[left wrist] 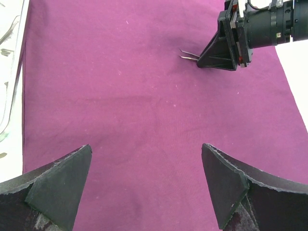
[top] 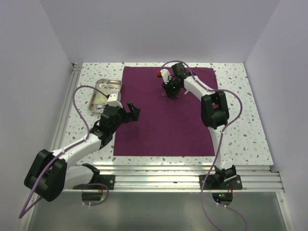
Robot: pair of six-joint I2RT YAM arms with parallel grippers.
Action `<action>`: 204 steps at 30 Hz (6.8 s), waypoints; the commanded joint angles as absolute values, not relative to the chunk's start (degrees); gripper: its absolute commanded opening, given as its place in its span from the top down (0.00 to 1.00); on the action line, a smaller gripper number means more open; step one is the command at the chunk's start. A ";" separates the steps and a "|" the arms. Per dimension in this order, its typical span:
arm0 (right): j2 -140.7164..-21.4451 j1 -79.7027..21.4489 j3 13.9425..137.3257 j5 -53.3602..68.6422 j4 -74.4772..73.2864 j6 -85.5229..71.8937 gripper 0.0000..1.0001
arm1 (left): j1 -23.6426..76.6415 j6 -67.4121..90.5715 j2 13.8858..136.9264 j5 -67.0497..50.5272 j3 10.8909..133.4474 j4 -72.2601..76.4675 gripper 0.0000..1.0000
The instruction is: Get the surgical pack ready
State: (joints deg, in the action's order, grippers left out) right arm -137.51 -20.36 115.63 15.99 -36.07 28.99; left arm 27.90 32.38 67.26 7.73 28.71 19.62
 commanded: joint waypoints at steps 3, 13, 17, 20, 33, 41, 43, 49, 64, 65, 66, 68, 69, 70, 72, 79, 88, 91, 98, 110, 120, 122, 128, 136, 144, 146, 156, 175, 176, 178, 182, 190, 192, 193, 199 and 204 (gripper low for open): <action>-130.01 -20.65 109.35 17.40 -32.09 27.52 0.81 | 28.21 31.55 66.18 9.40 29.88 21.44 0.00; -117.88 -20.65 97.13 24.68 -19.88 13.13 0.98 | 28.65 29.27 67.76 4.49 30.06 24.51 0.00; -111.98 -20.92 87.22 28.38 -7.76 0.46 1.00 | 29.79 28.13 70.57 -2.35 30.41 28.73 0.00; -106.81 -22.32 78.10 29.97 5.23 -13.67 1.00 | 30.76 27.60 72.77 -6.65 30.41 32.06 0.00; -106.52 -29.79 50.11 23.74 66.51 -60.90 1.00 | 30.94 29.09 77.08 -18.63 29.79 41.14 0.07; -107.93 -31.20 44.91 21.09 77.34 -63.46 1.00 | 30.94 29.44 79.63 -16.79 31.55 38.06 0.16; -108.37 -31.29 44.74 21.44 78.91 -64.15 1.00 | 30.94 29.62 79.54 -16.87 31.55 38.06 0.18; -108.63 -31.38 42.19 21.27 81.21 -64.78 1.00 | 30.85 29.44 78.22 -15.74 31.11 37.71 0.24; -103.27 -34.80 39.11 16.26 73.74 -58.80 1.00 | 30.85 28.39 79.63 -15.56 32.52 36.21 0.41; -103.27 -34.89 39.02 16.26 73.91 -58.80 1.00 | 30.76 28.39 79.80 -15.47 32.69 36.12 0.42; -103.18 -35.07 39.20 16.35 73.92 -58.80 1.00 | 30.85 28.39 79.89 -15.47 32.78 35.78 0.43; -103.18 -35.16 39.29 16.43 73.57 -58.80 1.00 | 30.85 28.21 80.16 -15.12 32.96 35.51 0.46; -103.10 -35.42 39.37 16.44 73.04 -58.54 1.00 | 30.85 28.13 80.16 -14.94 33.05 35.25 0.53; -102.83 -35.59 39.29 16.26 72.69 -58.45 1.00 | 30.85 27.78 79.98 -14.94 33.05 35.16 0.57; -102.40 -36.12 39.03 15.47 71.64 -57.57 1.00 | 30.85 27.69 79.98 -14.85 33.13 35.16 0.68; -101.43 -36.74 38.23 14.77 71.45 -56.08 0.93 | 30.85 27.60 80.86 -15.82 33.66 34.89 0.93; -98.80 -36.65 38.50 12.93 67.59 -53.35 0.41 | 30.76 27.51 79.90 -11.09 34.10 31.73 1.00; -96.34 -36.48 37.88 11.78 64.87 -51.95 0.34 | 30.32 27.25 79.02 -8.36 34.19 29.89 1.00; -85.55 -32.62 34.89 6.07 53.90 -47.91 0.32 | 23.05 27.68 77.78 -1.67 37.08 20.32 1.00; -74.44 -24.89 38.14 4.74 32.70 -40.78 0.28 | 8.61 20.22 88.31 14.84 58.23 -7.96 1.00; -74.18 -15.56 41.30 9.67 26.39 -40.96 0.29 | 8.53 13.98 105.81 21.79 71.27 -12.56 1.00; -75.75 -13.89 45.24 8.27 18.86 -39.12 0.26 | 8.53 13.89 106.78 22.24 73.30 -14.85 0.88; -84.80 -10.11 54.30 5.03 8.01 -36.39 0.26 | 8.53 14.76 100.73 18.90 67.94 -9.41 0.45; -100.27 -10.11 74.58 -5.70 -10.42 -33.40 0.20 | 8.61 16.61 93.10 16.88 64.61 -7.92 0.29; -115.21 -10.11 90.87 -15.11 -21.35 -41.29 0.20 | 13.44 23.80 83.50 8.97 54.86 3.33 0.25; -117.06 -10.11 94.29 -18.87 -24.16 -43.15 0.21 | 14.41 24.17 82.71 8.79 54.23 4.13 0.25; -126.64 -10.11 104.49 -22.59 -26.72 -46.50 0.27 | 16.52 23.73 79.72 9.40 53.26 4.57 0.24; -138.60 -10.11 118.30 -26.28 -28.39 -47.64 0.40 | 17.05 22.32 76.38 11.16 51.15 7.03 0.24; -138.86 -10.11 118.39 -26.28 -28.39 -47.55 0.41 | 17.05 22.24 76.38 11.08 51.15 7.03 0.24; -138.96 -10.11 118.04 -26.02 -27.69 -47.11 0.49 | 17.05 22.24 76.46 10.90 51.06 7.21 0.24; -137.20 -10.11 114.97 -24.44 -24.97 -46.58 0.69 | 17.05 21.80 76.82 10.55 51.15 7.38 0.24; -127.89 -10.11 105.14 -22.42 -17.50 -44.83 0.97 | 17.05 21.19 77.25 9.07 51.24 7.12 0.24; -125.61 -10.11 102.76 -21.27 -15.83 -44.48 0.98 | 17.05 20.48 77.26 6.61 50.98 8.34 0.24; -122.72 -10.11 99.87 -20.83 -13.47 -43.86 0.99 | 17.14 20.04 77.52 4.85 50.98 8.96 0.24; -112.42 -10.37 85.53 -9.85 -1.52 -42.01 1.00 | 20.90 16.00 79.80 -4.30 52.64 10.81 0.24; -103.11 -12.39 77.27 -3.88 3.42 -40.35 1.00 | 22.24 17.13 82.44 -15.19 53.79 13.96 0.24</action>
